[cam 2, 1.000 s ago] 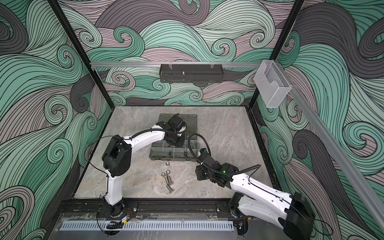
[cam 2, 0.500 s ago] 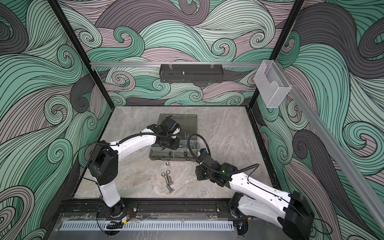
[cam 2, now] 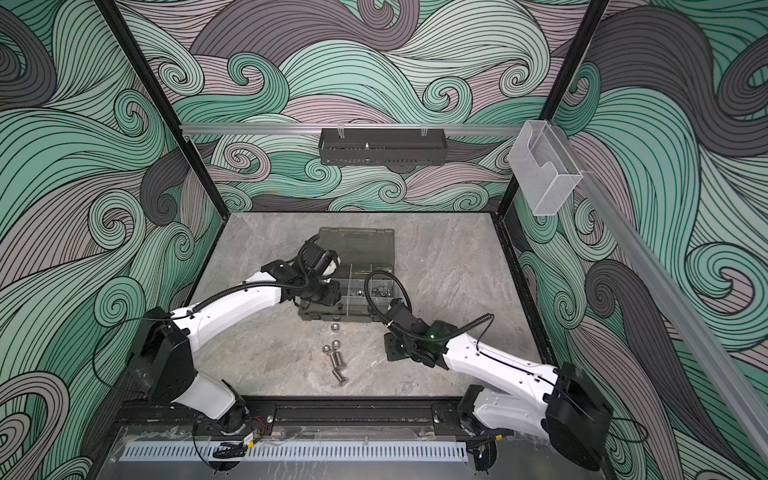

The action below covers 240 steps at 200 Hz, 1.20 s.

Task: Sort the screws and nuts into containers
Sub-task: 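Withdraw the left gripper while the right gripper reaches toward the silver hex nuts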

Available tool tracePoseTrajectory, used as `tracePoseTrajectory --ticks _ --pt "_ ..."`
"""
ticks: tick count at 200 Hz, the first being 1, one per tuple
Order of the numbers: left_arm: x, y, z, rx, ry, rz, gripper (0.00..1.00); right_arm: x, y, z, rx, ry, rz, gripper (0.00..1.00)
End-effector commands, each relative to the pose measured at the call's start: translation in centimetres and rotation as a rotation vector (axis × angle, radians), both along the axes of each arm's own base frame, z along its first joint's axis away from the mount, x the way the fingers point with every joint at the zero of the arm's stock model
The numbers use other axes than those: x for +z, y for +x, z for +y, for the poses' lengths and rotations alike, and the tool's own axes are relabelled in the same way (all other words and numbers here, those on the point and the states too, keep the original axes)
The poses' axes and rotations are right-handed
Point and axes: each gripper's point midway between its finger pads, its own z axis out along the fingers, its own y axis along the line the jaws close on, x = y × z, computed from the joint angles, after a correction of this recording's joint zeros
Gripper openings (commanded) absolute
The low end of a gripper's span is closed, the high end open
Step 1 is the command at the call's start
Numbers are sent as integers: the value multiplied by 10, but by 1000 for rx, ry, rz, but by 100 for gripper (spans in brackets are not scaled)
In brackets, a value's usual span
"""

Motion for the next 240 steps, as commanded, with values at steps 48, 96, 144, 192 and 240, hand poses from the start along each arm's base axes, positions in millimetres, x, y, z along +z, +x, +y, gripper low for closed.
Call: tracePoseTrajectory --ticks 48,96,144,192,240 --pt "3 -19 49 132 -11 -31 35 -1 5 50 143 -14 4 37" --pt "-2 -37 78 199 1 -33 35 -14 4 80 231 -48 26 37" --pt "-5 -48 98 250 -8 -49 35 -26 4 108 314 -85 39 37" --pt "-9 -57 108 276 -4 -45 35 -34 5 132 376 -102 46 36" --pt "-10 -61 113 294 -6 -47 36 -41 6 143 406 -111 61 36"
